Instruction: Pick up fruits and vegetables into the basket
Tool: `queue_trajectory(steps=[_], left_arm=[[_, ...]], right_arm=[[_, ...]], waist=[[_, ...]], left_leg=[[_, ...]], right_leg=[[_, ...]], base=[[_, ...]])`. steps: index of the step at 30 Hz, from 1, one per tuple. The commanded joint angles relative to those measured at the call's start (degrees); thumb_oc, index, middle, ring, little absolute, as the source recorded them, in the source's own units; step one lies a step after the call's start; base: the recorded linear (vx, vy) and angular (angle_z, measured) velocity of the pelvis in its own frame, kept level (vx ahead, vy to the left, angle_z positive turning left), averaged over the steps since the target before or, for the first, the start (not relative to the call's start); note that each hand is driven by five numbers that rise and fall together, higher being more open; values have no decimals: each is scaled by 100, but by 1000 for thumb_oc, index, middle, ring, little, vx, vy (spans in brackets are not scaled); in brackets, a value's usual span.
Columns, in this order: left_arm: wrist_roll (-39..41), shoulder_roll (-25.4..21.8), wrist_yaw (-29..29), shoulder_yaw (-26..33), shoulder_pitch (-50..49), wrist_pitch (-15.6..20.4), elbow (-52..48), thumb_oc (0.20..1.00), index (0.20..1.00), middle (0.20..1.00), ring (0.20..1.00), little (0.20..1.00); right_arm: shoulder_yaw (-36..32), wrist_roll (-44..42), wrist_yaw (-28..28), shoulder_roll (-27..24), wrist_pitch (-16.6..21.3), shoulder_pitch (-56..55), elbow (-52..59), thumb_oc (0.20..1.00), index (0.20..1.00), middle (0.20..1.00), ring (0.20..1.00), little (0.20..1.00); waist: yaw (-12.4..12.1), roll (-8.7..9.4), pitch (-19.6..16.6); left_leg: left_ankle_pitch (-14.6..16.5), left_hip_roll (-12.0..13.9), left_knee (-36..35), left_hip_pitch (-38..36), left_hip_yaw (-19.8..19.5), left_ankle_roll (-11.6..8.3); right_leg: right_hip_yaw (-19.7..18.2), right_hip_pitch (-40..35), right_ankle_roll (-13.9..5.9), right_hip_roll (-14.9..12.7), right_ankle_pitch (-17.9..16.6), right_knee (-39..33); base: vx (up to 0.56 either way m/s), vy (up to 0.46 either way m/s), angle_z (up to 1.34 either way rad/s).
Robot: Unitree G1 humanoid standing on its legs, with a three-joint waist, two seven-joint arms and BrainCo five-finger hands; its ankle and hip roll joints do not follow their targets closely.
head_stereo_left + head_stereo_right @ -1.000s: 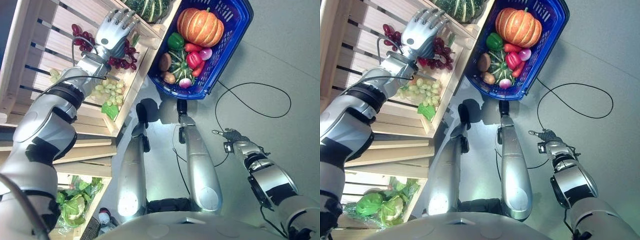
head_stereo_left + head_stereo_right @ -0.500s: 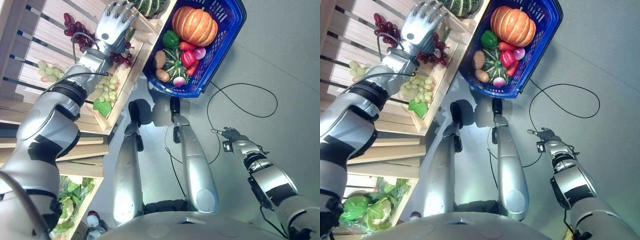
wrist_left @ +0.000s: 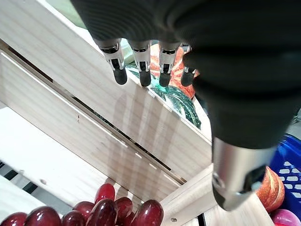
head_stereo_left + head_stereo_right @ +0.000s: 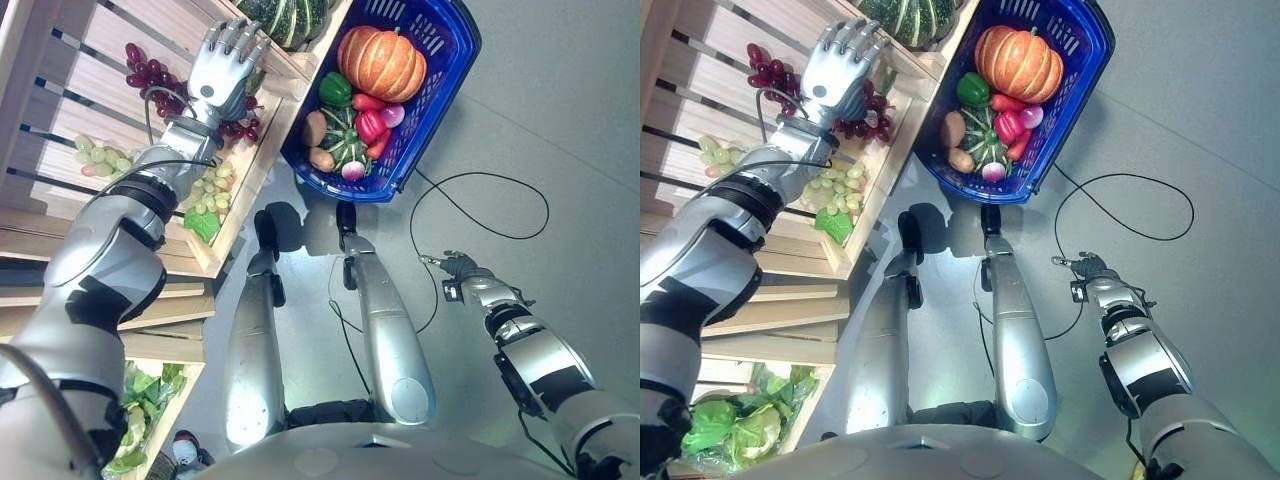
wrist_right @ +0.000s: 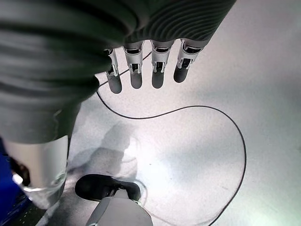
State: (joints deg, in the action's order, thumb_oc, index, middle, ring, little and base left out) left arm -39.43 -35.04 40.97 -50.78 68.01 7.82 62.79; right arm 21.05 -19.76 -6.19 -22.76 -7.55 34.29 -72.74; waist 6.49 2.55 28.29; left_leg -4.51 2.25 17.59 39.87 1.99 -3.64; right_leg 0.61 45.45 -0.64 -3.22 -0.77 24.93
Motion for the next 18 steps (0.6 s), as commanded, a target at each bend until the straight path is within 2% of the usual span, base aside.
queue_trajectory(steps=[1, 7, 11, 18], left_arm=[[-52, -268, 942, 792, -374, 55, 378, 1000, 1000, 1000, 1000, 1000], [-411, -330, 1738, 1025, -494, 430, -69, 1000, 1000, 1000, 1000, 1000], [-551, -287, 2005, 1156, -649, 575, -304, 1000, 1000, 1000, 1000, 1000], [-566, -250, 1895, 1338, -1093, 585, -664, 1000, 1000, 1000, 1000, 1000]], right_arm=[[-35, -171, -199, -87, 20, -374, -39, 1000, 1000, 1000, 1000, 1000], [-120, -208, -250, -63, 79, -510, -4, 1000, 1000, 1000, 1000, 1000], [-166, -210, -276, -33, 135, -568, -3, 1000, 1000, 1000, 1000, 1000], [-247, -199, -337, -10, 149, -661, 62, 1000, 1000, 1000, 1000, 1000]], waist=[[-81, -248, 150], [-163, -295, 150], [-210, -314, 150], [-295, -348, 150]], left_leg=[[441, -69, 347, -68, -19, -2], [424, -117, 290, -92, -62, 2], [419, -137, 240, -118, -82, 3], [414, -158, 189, -147, -110, 14]], right_leg=[[221, -417, -275, 87, 166, -157], [275, -436, -277, 64, 162, -167], [310, -460, -278, 51, 162, -198], [351, -498, -283, 37, 173, -225]], base=[[0, 0, 0], [0, -7, 1], [-10, -13, 8], [-3, -6, 2]])
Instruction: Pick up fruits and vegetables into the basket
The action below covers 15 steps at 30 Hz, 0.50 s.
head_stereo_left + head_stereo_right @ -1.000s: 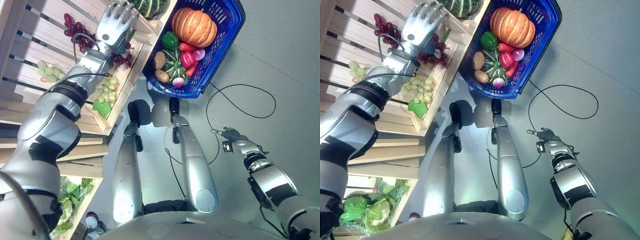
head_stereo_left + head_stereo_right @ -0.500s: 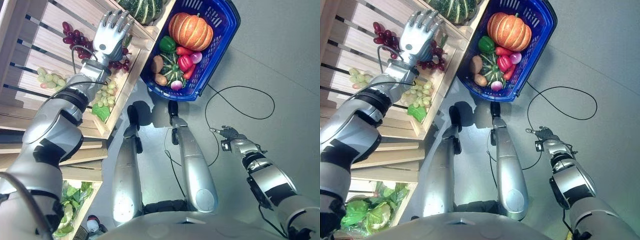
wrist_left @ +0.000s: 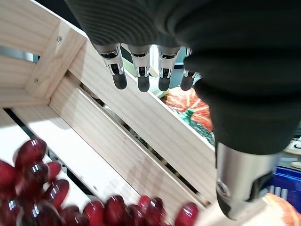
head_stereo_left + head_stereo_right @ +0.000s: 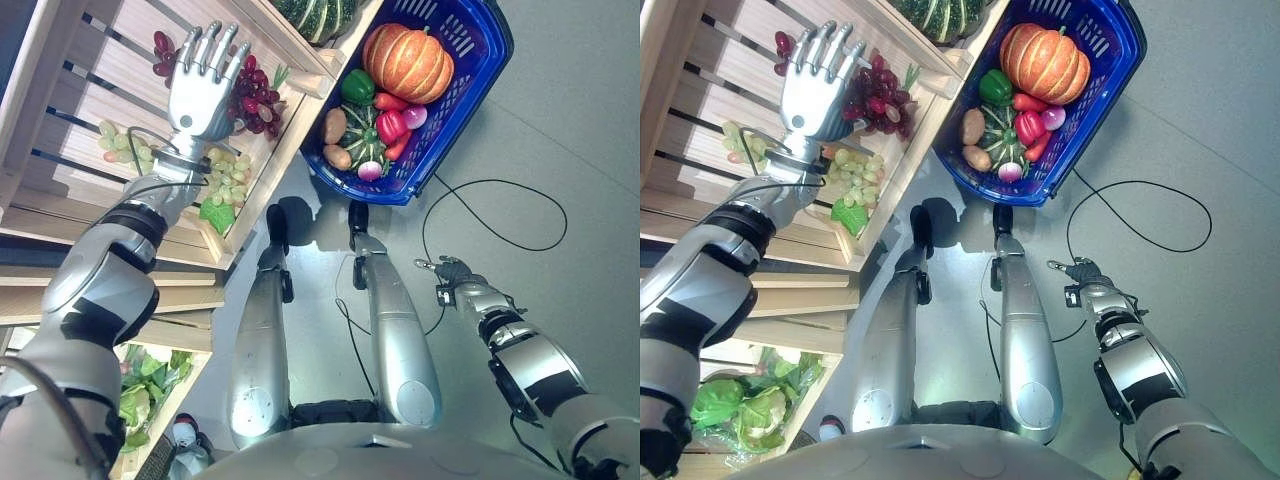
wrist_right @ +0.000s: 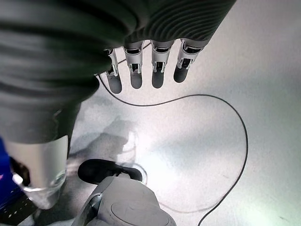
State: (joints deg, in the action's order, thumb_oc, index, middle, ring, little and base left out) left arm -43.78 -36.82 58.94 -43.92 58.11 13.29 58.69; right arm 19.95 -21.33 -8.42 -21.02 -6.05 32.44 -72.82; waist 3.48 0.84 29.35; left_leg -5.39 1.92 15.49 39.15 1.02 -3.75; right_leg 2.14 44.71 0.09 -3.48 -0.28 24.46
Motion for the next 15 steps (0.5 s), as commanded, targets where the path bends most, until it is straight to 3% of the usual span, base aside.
queue_trajectory(steps=[1, 9, 15], left_arm=[[-131, -68, -6, 654, -160, 23, -263, 1000, 1000, 1000, 1000, 1000], [118, -73, -727, 444, -224, -233, -77, 1000, 1000, 1000, 1000, 1000], [301, -200, -1186, 99, 304, -506, 409, 1000, 1000, 1000, 1000, 1000]], right_arm=[[-156, -29, -100, -197, -21, -462, 76, 1000, 1000, 1000, 1000, 1000], [-122, 25, -23, -296, -147, -300, 44, 1000, 1000, 1000, 1000, 1000], [-16, 70, 81, -414, -240, -110, -14, 1000, 1000, 1000, 1000, 1000]], waist=[[-3, -176, 45], [19, -188, 45], [134, -153, 45]], left_leg=[[502, -123, 399, -75, -11, 26], [501, -91, 385, -88, 32, 23], [459, -41, 412, 26, 106, 17]], right_leg=[[205, -430, -356, 60, 127, -179], [191, -430, -370, 64, 133, -169], [141, -331, -370, 87, 103, -172]], base=[[0, 0, 0], [1, 5, 0], [5, 48, -2]])
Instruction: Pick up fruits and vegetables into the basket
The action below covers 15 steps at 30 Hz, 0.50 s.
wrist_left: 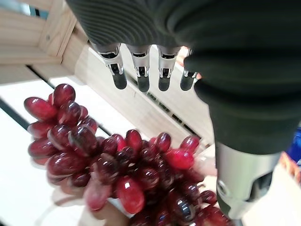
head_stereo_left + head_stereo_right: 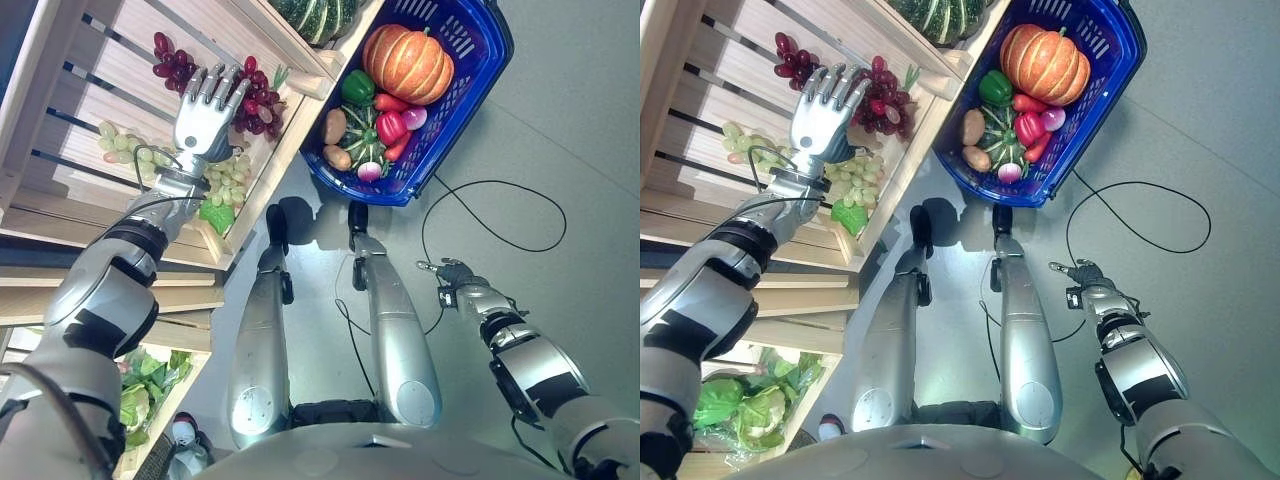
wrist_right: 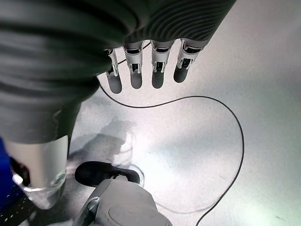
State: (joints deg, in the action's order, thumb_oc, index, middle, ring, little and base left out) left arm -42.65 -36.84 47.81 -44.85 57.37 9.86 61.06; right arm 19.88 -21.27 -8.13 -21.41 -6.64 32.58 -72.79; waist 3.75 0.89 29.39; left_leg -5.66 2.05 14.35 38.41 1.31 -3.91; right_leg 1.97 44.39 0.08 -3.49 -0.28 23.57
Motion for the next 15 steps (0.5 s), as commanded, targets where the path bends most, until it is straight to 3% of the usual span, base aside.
queue_trajectory(steps=[1, 15], left_arm=[[214, -215, -109, 143, 432, -204, 245, 1000, 1000, 1000, 1000, 1000], [329, -87, -837, -271, 1208, -511, 999, 1000, 1000, 1000, 1000, 1000]], right_arm=[[1, 77, 67, -392, -190, -113, -18, 1000, 1000, 1000, 1000, 1000], [190, 140, 118, -374, -189, 40, -44, 1000, 1000, 1000, 1000, 1000]], waist=[[123, -154, 40], [321, -72, 40]], left_leg=[[485, -51, 535, 118, 81, 35], [467, -28, 621, 284, 116, 50]], right_leg=[[145, -281, -365, 97, 104, -78], [47, -82, -371, 149, 59, -30]], base=[[4, 33, -2], [4, 16, -1]])
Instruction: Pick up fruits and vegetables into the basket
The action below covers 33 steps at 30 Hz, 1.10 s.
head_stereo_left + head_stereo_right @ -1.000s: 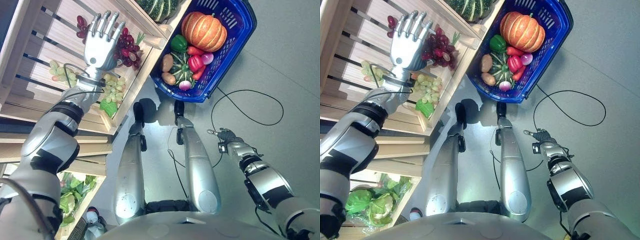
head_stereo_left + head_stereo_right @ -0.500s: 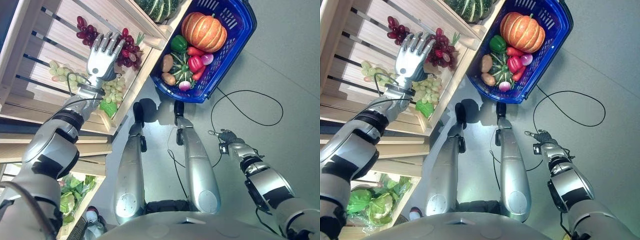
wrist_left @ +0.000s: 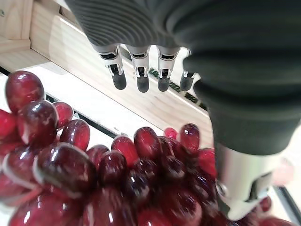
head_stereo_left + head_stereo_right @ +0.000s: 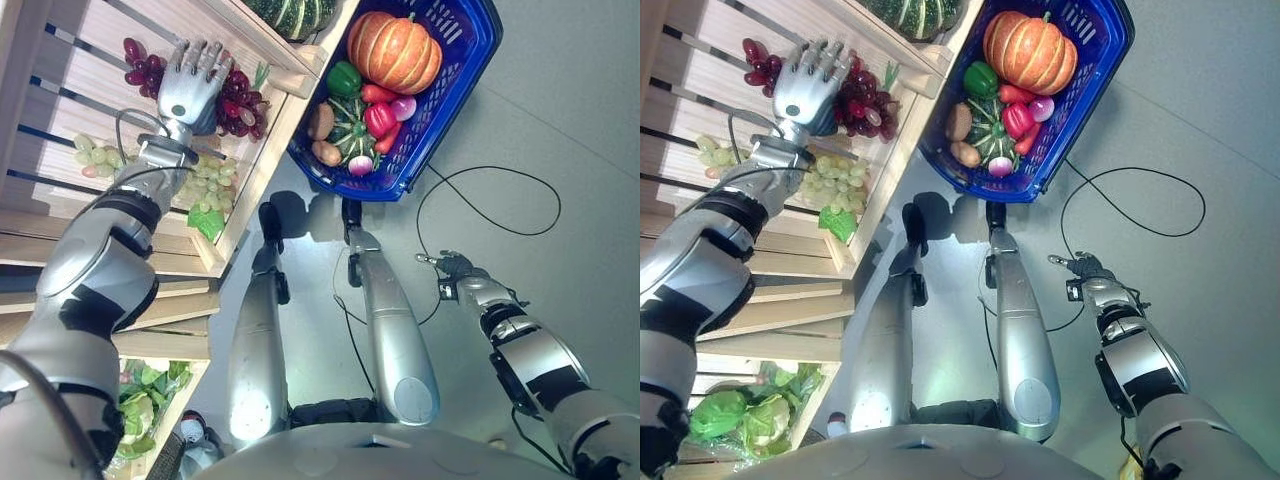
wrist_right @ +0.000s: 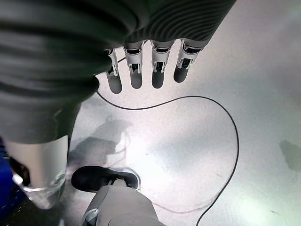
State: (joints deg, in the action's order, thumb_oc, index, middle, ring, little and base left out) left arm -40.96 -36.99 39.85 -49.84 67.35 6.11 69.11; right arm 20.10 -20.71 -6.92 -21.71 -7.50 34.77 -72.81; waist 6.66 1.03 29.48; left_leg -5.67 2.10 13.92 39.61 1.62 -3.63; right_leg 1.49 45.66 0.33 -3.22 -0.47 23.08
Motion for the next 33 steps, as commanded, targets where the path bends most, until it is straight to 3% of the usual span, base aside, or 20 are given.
queue_trajectory(steps=[1, 10, 20, 33], left_arm=[[152, -58, -41, 217, 226, -102, 242, 1000, 1000, 1000, 1000, 1000], [215, -26, -376, 193, 263, -232, 385, 1000, 1000, 1000, 1000, 1000], [483, 118, -1337, 216, 71, 45, 459, 1000, 1000, 1000, 1000, 1000], [469, 209, -1367, 121, 145, 130, 414, 1000, 1000, 1000, 1000, 1000]], right_arm=[[179, 79, -3, -341, -117, -160, -46, 1000, 1000, 1000, 1000, 1000], [218, 57, -17, -355, -110, -138, -44, 1000, 1000, 1000, 1000, 1000], [238, 24, 1, -355, -113, -62, -51, 1000, 1000, 1000, 1000, 1000], [279, -6, 39, -375, -99, 35, -34, 1000, 1000, 1000, 1000, 1000]], waist=[[38, -78, 31], [68, -52, 31], [68, -8, 31], [90, 48, 31]], left_leg=[[471, -32, 677, 165, 83, 17], [453, -19, 694, 210, 81, 6], [438, -13, 673, 283, 71, 17], [419, 14, 666, 403, 68, 9]], right_leg=[[90, -212, -396, 120, 74, 16], [79, -167, -391, 125, 40, 1], [66, -101, -387, 163, -3, -43], [23, 9, -396, 191, -50, -85]], base=[[0, 0, 0], [1, 2, 0], [0, 0, 0], [-1, -1, 0]])
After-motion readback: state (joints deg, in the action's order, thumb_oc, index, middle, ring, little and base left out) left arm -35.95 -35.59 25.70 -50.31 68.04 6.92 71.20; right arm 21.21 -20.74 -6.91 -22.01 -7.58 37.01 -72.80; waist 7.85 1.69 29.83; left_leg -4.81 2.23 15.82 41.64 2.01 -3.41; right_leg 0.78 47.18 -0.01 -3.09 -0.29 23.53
